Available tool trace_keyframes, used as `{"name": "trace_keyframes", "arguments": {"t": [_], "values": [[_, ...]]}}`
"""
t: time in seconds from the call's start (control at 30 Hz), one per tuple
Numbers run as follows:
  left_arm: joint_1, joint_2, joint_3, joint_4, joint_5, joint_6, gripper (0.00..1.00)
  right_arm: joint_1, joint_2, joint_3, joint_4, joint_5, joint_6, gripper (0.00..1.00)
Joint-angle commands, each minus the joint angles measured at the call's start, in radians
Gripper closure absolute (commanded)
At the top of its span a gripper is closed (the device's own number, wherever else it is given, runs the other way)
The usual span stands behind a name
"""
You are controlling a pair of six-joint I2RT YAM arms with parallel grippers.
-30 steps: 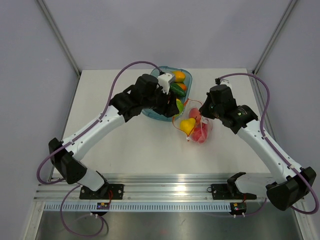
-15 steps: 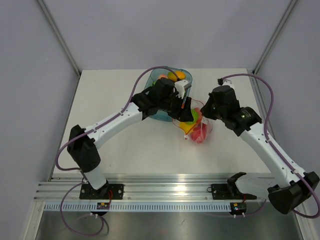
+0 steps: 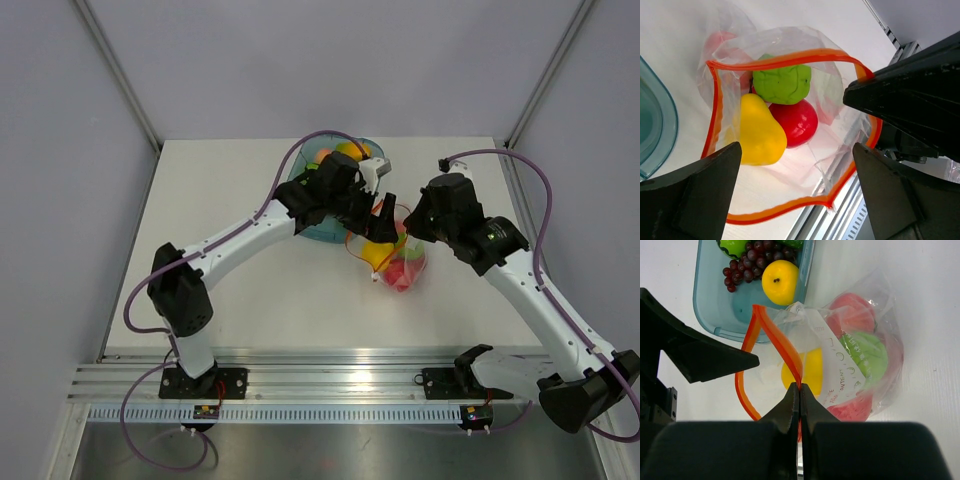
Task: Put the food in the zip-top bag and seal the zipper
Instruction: Place the fake fruit in the zipper food storage bag, then pick up the fake fruit from the bin.
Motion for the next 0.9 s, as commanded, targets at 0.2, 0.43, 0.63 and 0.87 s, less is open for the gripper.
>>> {"name": "trace_keyframes", "arguments": {"t": [0.2,0.43,0.63,0.87], "values": [[0.024,-0.254,-0.079,0.011,-0.017,0.062,0.25,-0.001,-0.023,0.001,0.026,0.021,0.000,1.00],[0.206,-0.298,-0.152,0.025,-0.005,0.033,0.30,-0.001,-0.031,-0.005,0.024,0.021,0.000,1.00],[0.248,-0.186,-0.061,-0.099,-0.285,0.054,0.27,-0.001,-0.037,-0.007,0.020,0.024,-0.003,1.00],[0.252,0.020,0.081,-0.148,-0.413,0.065,0.26,-0.001,-0.037,-0.007,0.015,0.028,-0.007,1.00]]}}
